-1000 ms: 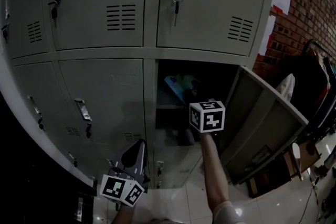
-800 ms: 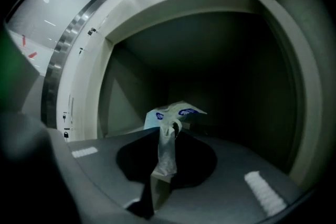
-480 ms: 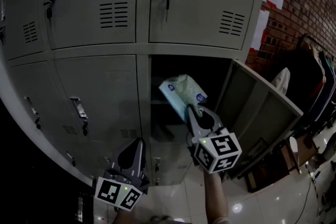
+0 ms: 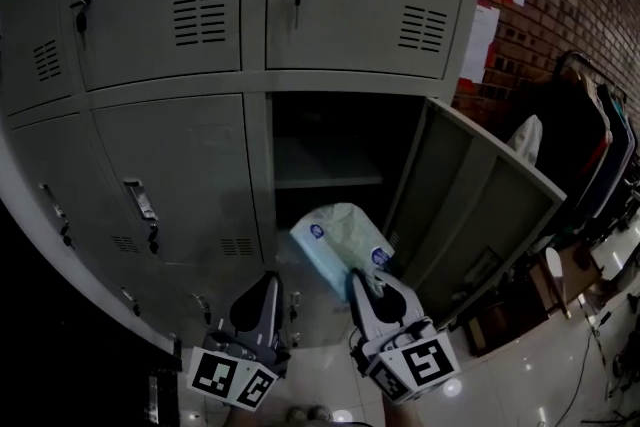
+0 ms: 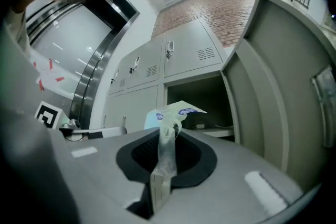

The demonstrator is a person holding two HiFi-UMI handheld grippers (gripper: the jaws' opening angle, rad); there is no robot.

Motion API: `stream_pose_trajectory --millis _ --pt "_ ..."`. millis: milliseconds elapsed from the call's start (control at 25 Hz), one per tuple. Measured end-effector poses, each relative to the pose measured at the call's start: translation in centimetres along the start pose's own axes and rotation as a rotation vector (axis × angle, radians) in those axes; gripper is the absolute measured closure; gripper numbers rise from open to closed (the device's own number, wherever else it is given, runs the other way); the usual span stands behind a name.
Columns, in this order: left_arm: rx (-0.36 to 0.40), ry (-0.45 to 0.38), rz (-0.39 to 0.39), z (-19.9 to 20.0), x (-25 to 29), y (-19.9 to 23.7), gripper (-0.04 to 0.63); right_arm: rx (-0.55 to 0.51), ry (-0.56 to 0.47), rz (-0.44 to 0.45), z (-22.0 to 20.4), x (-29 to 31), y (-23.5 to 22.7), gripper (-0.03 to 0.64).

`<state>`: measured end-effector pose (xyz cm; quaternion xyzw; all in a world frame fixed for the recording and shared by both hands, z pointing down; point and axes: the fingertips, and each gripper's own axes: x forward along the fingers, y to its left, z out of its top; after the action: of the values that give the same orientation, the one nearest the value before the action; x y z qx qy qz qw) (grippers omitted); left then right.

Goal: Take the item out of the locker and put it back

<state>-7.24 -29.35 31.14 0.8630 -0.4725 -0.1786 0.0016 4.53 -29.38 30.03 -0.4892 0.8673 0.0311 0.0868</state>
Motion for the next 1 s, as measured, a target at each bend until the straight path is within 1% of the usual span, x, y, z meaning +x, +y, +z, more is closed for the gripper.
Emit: stream_pose_trajectory --millis 160,400,640,840,1000 --pt "0.018 -0.003 -0.007 0.2 0.0 -0.6 0.591 0.034 0.008 0.004 -0.8 -0.7 0.0 0.584" --pt "0.021 -0.016 -0.004 0.4 0.0 -1.1 0.591 0.04 -0.016 0.007 0.1 -1.1 -0.1 0.585" --pt "0.022 -0.009 0.003 0.2 0.1 -1.1 0.591 0.052 -0.012 0.019 -0.3 -1.3 -0.2 0.584" --pt "0.023 -0.003 0.007 0.0 0.2 -0.8 0.591 0.02 0.017 0.013 -1.4 -1.0 -0.4 0.584" --pt "0.022 -0.002 0.012 -0.1 0.2 -0.7 0.591 0.041 0.018 0.024 -1.4 -0.9 -0.2 0.584"
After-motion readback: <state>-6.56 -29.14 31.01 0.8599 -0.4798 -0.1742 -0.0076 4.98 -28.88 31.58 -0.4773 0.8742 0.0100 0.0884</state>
